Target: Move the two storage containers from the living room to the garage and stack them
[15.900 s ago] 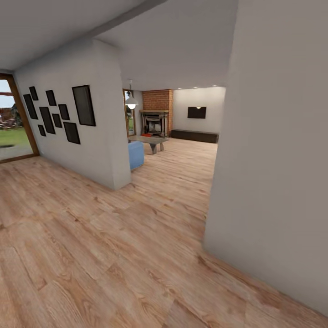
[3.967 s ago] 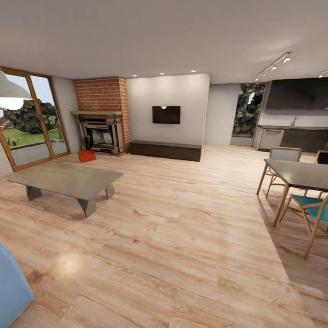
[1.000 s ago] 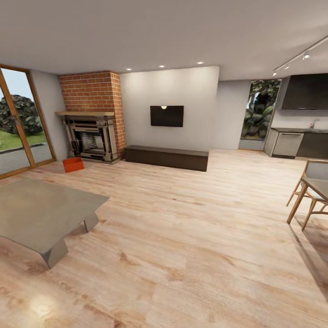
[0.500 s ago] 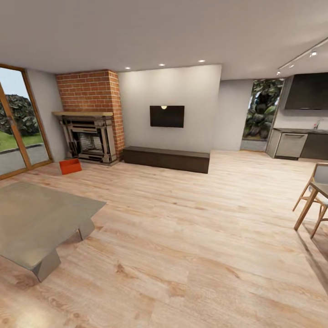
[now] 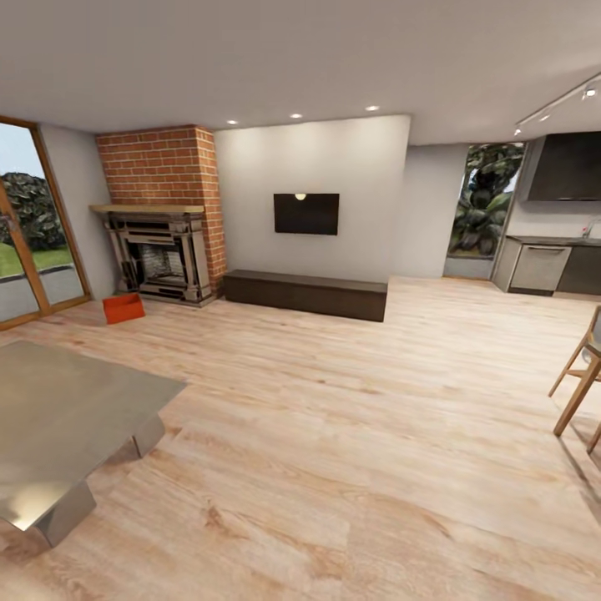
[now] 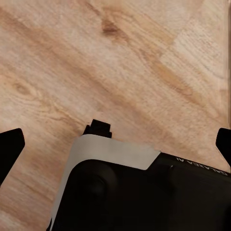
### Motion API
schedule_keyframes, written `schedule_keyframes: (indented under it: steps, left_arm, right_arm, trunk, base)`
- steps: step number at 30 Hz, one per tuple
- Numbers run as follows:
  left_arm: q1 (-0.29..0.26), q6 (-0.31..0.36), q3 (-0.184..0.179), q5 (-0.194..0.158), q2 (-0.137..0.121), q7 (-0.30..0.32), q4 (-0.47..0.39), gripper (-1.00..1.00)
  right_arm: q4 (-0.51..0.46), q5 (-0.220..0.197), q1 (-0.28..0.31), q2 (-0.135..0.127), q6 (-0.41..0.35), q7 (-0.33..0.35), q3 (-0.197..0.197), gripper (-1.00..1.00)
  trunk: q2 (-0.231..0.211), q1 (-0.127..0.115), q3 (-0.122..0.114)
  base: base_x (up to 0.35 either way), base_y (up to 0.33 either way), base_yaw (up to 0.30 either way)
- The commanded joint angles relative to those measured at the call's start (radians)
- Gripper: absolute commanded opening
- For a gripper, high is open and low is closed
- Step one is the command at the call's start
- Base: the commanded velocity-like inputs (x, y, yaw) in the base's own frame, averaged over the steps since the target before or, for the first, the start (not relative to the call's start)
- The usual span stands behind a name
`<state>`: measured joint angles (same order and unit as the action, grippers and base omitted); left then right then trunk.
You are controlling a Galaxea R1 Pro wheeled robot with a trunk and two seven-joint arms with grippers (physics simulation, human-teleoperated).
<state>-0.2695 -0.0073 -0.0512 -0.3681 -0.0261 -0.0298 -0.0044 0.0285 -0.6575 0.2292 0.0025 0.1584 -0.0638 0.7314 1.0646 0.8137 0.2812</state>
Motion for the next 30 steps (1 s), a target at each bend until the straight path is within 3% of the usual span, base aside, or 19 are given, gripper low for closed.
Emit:
schedule_keyframes:
  steps: [1, 30]
  left_arm:
    - [0.0, -0.001, -0.006, -0.006, 0.0, -0.002, 0.0, 1.0]
    - [0.0, -0.001, -0.006, -0.006, 0.0, -0.002, 0.0, 1.0]
  right_arm:
    - [0.002, -0.005, 0.001, 0.001, 0.004, -0.001, 0.007, 1.0]
    - [0.002, -0.005, 0.001, 0.001, 0.004, -0.001, 0.008, 1.0]
  trunk:
    - [0.001, 0.001, 0.001]
    - [0.001, 0.001, 0.001]
  base:
    - [0.321, 0.0, 0.0]
    - [0.321, 0.0, 0.0]
